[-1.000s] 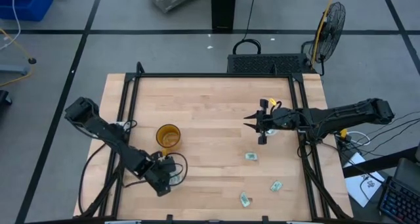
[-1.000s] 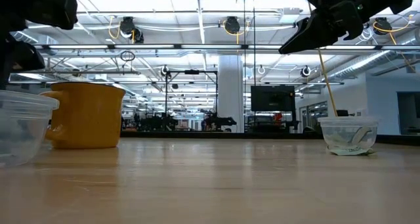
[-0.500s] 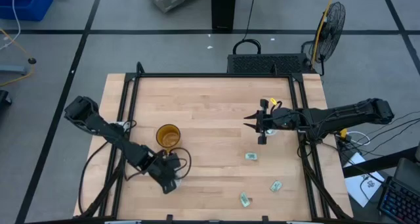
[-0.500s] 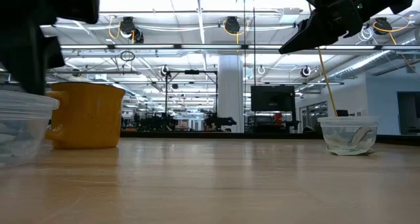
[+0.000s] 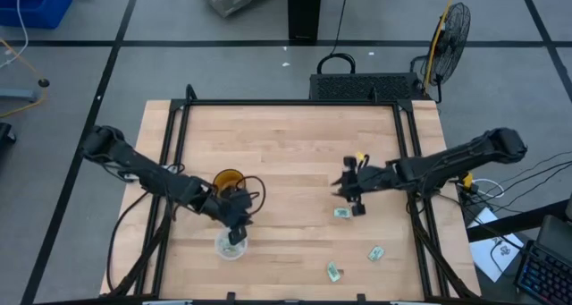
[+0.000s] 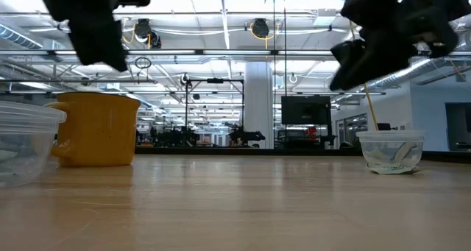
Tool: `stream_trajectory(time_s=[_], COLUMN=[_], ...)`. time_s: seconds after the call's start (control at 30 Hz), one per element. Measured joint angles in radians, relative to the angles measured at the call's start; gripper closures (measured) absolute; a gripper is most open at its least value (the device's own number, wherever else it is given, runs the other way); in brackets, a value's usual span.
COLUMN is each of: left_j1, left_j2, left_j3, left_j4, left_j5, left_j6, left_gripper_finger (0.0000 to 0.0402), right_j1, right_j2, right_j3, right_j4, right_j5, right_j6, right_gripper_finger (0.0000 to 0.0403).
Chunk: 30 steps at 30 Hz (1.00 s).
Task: Pick and place Stevia / Truvia into bins
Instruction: Put the stevia packet into the top transparent container
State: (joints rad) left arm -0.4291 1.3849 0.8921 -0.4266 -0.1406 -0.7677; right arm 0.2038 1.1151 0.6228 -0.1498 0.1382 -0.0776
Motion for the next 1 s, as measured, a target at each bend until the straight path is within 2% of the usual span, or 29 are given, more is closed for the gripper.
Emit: stream_trajectory(time_s=[0.17, 0.27, 0.43, 0.63, 1.0], left_j1=[0.047, 0.074, 0.105, 0.118, 0.118], left_j2=[0.002, 0.002, 0.002, 0.002, 0.002], left_j3=[0.001, 0.001, 0.001, 0.001, 0.001], left_j4=[0.018, 0.011, 0.012, 0.013, 0.012], left_j5=[-0.018, -0.018, -0.068, -0.077, -0.077], left_j6=[0.14, 0.194, 0.224, 0.239, 0.249], left_gripper_finger=[0.0309, 0.0309, 0.0309, 0.0309, 0.0309], right_j1=[0.047, 0.058, 0.067, 0.064, 0.064], right_j2=[0.061, 0.102, 0.192, 0.276, 0.339], right_j3=[0.0, -0.002, -0.068, -0.087, -0.083], right_j4=[-0.109, -0.139, 0.03, 0.07, 0.077], right_j5=[-0.017, -0.079, -0.171, -0.082, -0.121], right_j6=[0.164, 0.2, 0.214, 0.195, 0.221], right_gripper_finger=[0.0254, 0.0243, 0.0231, 0.023, 0.0239])
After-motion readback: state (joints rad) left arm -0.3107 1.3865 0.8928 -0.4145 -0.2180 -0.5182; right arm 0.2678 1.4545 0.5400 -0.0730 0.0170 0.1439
